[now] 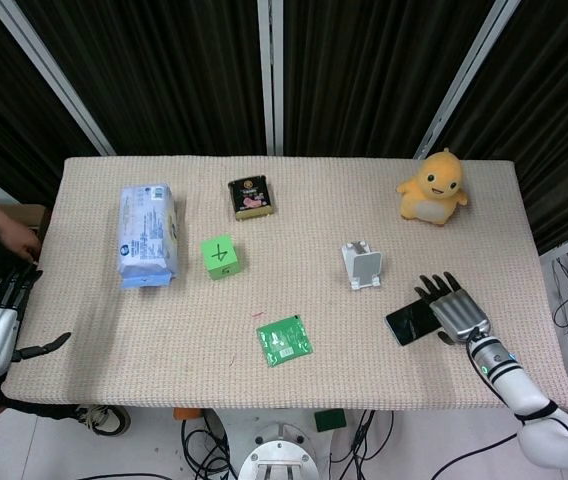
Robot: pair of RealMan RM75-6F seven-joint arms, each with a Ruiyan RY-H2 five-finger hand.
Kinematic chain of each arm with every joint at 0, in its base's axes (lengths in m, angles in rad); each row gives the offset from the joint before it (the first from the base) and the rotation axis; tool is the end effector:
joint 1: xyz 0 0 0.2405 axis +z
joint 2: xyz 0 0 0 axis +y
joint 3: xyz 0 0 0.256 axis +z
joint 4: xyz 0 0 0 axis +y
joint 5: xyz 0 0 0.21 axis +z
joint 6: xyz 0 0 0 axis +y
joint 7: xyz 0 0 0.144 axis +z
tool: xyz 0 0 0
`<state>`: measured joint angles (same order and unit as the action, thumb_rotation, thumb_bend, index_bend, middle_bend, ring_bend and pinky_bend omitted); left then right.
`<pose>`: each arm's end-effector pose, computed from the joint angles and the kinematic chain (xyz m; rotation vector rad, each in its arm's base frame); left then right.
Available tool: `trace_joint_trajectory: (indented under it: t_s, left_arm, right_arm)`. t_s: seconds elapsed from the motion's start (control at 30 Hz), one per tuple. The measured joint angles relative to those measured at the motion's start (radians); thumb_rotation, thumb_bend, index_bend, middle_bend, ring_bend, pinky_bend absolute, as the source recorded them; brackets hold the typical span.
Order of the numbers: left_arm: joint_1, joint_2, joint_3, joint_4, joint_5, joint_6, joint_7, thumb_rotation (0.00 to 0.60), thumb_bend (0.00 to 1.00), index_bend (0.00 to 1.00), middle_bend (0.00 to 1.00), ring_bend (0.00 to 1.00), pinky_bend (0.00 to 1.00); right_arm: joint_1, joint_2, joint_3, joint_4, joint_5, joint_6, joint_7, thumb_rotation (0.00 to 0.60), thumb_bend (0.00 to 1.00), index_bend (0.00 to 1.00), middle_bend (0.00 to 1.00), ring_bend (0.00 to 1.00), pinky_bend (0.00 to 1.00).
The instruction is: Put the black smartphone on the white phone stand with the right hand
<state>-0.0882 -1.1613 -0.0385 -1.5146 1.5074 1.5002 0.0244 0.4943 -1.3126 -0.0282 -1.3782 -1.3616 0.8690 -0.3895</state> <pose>-0.3249 0.1810 0.1550 -1.4084 -0.8338 -0.8556 -0.3057 -0.2775 0.0403 2.0285 -0.7217 0.3565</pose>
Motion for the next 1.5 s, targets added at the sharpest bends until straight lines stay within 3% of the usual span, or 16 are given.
trace_joint_trajectory:
  t_s: [0.3, 0.53, 0.67, 0.8, 0.97, 1.2, 1.37, 1.5]
  left_arm:
    - [-0.001, -0.002, 0.000, 0.004, -0.001, -0.003, -0.007, 0.332, 0.06, 0.12, 0.06, 0.02, 0.13]
    - [-0.001, -0.008, 0.002, 0.012, 0.000, -0.006, -0.015, 0.334, 0.06, 0.11, 0.06, 0.01, 0.13]
    - [-0.001, -0.008, 0.003, 0.013, 0.002, -0.006, -0.025, 0.334, 0.06, 0.11, 0.06, 0.02, 0.13]
    - [0.000, -0.004, 0.003, 0.012, 0.008, 0.000, -0.041, 0.338, 0.06, 0.11, 0.06, 0.01, 0.13]
    - [0.001, -0.003, 0.003, 0.009, 0.007, 0.000, -0.043, 0.338, 0.06, 0.11, 0.06, 0.02, 0.14]
    - [0.000, -0.001, 0.001, 0.007, 0.008, 0.002, -0.041, 0.344, 0.06, 0.11, 0.06, 0.02, 0.14]
    - [0.000, -0.001, 0.003, 0.005, 0.008, 0.000, -0.040, 0.351, 0.06, 0.11, 0.06, 0.02, 0.14]
    - [0.002, -0.001, 0.003, 0.004, 0.007, 0.003, -0.040, 0.354, 0.06, 0.11, 0.06, 0.02, 0.14]
  right_arm:
    - [0.002, -0.010, -0.007, 0.006, 0.001, 0.004, -0.007, 0.600, 0.30, 0.45, 0.00, 0.00, 0.00]
    - [-0.013, -0.012, -0.014, 0.015, -0.025, 0.049, 0.009, 0.600, 0.33, 0.74, 0.00, 0.00, 0.00]
    - [-0.022, -0.010, -0.022, 0.020, -0.056, 0.070, 0.063, 0.600, 0.40, 0.85, 0.06, 0.00, 0.00]
    - [-0.031, -0.001, -0.037, 0.026, -0.103, 0.095, 0.147, 0.600, 0.47, 0.89, 0.11, 0.04, 0.00]
    - [-0.039, 0.010, -0.050, 0.030, -0.153, 0.127, 0.239, 0.600, 0.62, 0.91, 0.22, 0.22, 0.00]
    - [-0.054, 0.011, -0.056, 0.057, -0.210, 0.195, 0.327, 0.600, 0.73, 0.90, 0.42, 0.44, 0.01]
    - [-0.065, 0.006, -0.057, 0.079, -0.242, 0.246, 0.382, 0.600, 0.77, 0.87, 0.61, 0.60, 0.14]
    - [-0.077, 0.013, -0.062, 0.085, -0.280, 0.306, 0.404, 0.600, 0.76, 0.87, 0.68, 0.65, 0.21]
